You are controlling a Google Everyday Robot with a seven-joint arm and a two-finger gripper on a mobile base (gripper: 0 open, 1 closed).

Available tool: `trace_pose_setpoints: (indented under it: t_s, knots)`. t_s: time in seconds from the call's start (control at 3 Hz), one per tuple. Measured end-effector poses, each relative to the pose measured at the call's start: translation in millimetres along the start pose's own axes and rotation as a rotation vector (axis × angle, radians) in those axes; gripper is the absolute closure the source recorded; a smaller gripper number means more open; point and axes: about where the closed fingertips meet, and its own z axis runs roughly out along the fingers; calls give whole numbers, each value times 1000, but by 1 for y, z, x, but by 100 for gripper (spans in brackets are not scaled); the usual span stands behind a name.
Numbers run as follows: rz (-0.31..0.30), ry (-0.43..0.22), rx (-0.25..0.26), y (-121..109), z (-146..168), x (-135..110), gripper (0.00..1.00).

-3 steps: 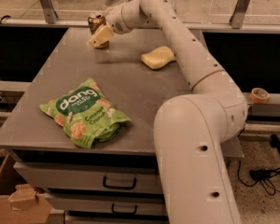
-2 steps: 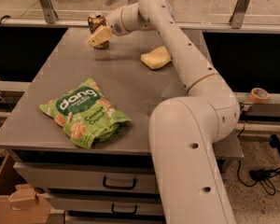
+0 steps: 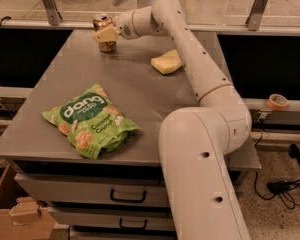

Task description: Move orange can near sponge

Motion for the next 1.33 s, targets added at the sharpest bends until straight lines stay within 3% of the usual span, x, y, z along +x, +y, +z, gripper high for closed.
trace_pose_setpoints:
  t_s: [0.33,0.67,1.0,1.33]
  knots:
    - [-12,-68,0,-4,-18,-16,64]
    - [-69,-124,45,-17,-56,-35,88]
    - [-73,-124,43,-16,-54,-35,100]
    - [-71,-123,46,-16,-54,-34,100]
